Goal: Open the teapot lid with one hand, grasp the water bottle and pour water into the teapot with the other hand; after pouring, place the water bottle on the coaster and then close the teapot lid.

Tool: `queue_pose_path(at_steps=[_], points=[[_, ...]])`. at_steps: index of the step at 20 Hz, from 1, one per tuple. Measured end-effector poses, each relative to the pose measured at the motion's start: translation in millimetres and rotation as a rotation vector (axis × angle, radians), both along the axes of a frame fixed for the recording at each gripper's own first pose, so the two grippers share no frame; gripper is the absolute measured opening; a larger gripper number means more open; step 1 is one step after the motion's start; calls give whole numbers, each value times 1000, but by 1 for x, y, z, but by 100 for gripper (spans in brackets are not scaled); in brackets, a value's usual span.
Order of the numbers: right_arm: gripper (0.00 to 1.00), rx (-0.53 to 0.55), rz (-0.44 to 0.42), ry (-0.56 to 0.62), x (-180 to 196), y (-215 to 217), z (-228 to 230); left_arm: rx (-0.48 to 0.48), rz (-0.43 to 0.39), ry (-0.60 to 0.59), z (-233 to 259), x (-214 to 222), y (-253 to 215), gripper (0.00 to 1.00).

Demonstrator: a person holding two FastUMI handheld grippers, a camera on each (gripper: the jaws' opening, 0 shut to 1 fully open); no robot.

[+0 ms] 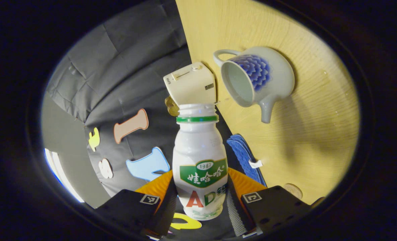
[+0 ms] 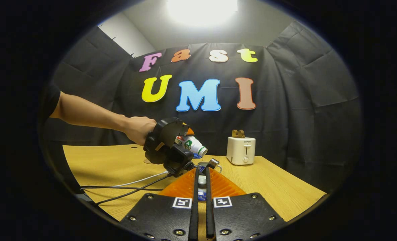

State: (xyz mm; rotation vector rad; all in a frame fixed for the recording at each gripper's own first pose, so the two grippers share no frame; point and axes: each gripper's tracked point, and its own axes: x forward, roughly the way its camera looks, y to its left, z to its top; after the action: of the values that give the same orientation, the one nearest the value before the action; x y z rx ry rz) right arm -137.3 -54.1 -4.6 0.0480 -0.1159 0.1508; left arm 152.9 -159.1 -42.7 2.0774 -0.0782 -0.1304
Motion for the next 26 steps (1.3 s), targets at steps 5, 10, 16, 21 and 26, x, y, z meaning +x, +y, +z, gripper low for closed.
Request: queue_pose_path(at_steps=[5, 10, 16, 21, 26], points=[[9, -3, 0, -5, 0, 0, 0, -17, -11, 25, -2, -2, -3, 75], [9, 30, 21, 3, 2, 2, -2, -149, 3, 83, -1, 6, 4, 80], [9, 43, 21, 31, 5, 5, -10, -292, 25, 131, -17, 5, 9, 80], [9, 14, 3, 9, 6, 6, 1, -426, 19, 150, -17, 0, 7, 80], [9, 26, -35, -22, 13, -4, 25, -696, -1, 172, -11, -11, 12, 81]])
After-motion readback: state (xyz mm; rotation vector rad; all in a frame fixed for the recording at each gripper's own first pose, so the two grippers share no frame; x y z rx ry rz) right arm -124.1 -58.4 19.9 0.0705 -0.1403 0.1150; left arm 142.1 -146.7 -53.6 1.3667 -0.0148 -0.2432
